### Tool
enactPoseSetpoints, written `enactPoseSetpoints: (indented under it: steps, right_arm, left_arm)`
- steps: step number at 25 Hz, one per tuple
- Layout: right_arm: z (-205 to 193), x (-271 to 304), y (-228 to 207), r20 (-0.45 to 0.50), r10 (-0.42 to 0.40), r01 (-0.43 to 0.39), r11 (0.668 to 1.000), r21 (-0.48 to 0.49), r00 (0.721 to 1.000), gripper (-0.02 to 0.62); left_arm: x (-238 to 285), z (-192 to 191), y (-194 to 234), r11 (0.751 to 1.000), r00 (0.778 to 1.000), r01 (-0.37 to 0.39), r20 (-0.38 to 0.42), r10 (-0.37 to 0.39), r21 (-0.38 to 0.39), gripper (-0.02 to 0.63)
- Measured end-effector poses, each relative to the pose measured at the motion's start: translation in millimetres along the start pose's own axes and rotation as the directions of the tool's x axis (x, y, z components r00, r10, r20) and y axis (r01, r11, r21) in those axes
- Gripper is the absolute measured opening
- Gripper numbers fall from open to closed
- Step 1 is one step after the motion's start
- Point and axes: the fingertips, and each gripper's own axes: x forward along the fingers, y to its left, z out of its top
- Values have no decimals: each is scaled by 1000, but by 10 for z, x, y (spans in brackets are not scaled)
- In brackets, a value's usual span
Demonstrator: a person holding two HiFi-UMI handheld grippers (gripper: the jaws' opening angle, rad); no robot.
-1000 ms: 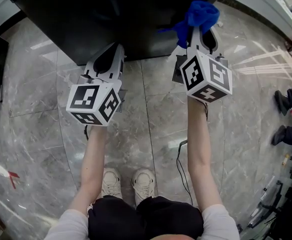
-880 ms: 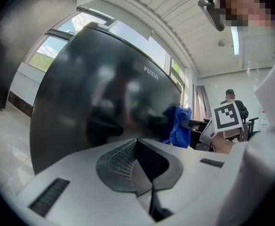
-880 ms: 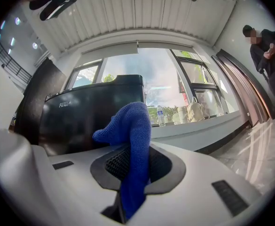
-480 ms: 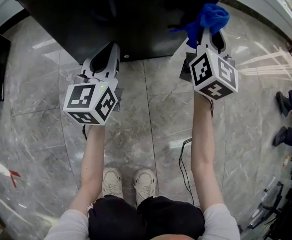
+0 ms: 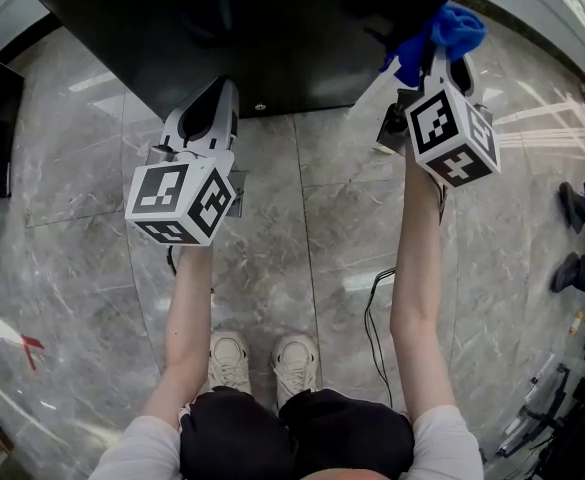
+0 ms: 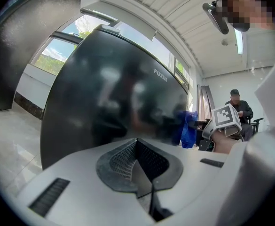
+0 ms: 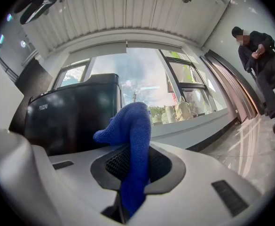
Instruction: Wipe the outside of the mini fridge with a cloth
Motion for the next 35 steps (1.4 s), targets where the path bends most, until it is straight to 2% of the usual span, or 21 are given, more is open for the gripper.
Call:
enactPoseSetpoints:
  steps: [4, 8, 12, 15, 18, 25, 30, 35]
  right_arm:
    - [70, -103, 87, 27, 11, -11, 1000, -18, 1000, 80]
    - [-38, -348, 321, 5, 72, -73, 996, 56, 997, 80]
    - [-200, -562, 780, -27, 172, -168, 980, 105, 985, 80]
    - [-402, -648, 1274, -75, 262, -251, 960, 125, 962, 80]
    - [-611, -726, 1851, -111, 354, -338, 931, 137, 929, 80]
    - [-1028, -807, 3137, -117, 522, -513, 852, 100, 845, 80]
    - [-1245, -789, 3663, -127, 586, -576, 811, 105, 801, 80]
    - [-1355, -790, 3919, -134, 599, -591, 801, 98, 789, 80]
  left_arm:
    - [-64, 19, 58, 1000, 1000, -10, 3, 10, 1, 5]
    - [-246, 10, 105, 998, 1000, -5, -25, 7, 60, 5]
    - [-538, 133, 429, 995, 995, -94, 31, 93, 45, 5]
    - [-736, 225, 671, 985, 986, -162, 56, 159, 54, 5]
    - [-867, 267, 842, 981, 980, -189, 71, 186, 34, 5]
    - [-1127, 116, 1289, 967, 966, -249, 88, 244, 47, 5]
    - [-1353, 189, 1750, 948, 942, -318, 123, 313, 25, 5]
    - [-1494, 148, 1968, 937, 930, -350, 125, 346, 7, 5]
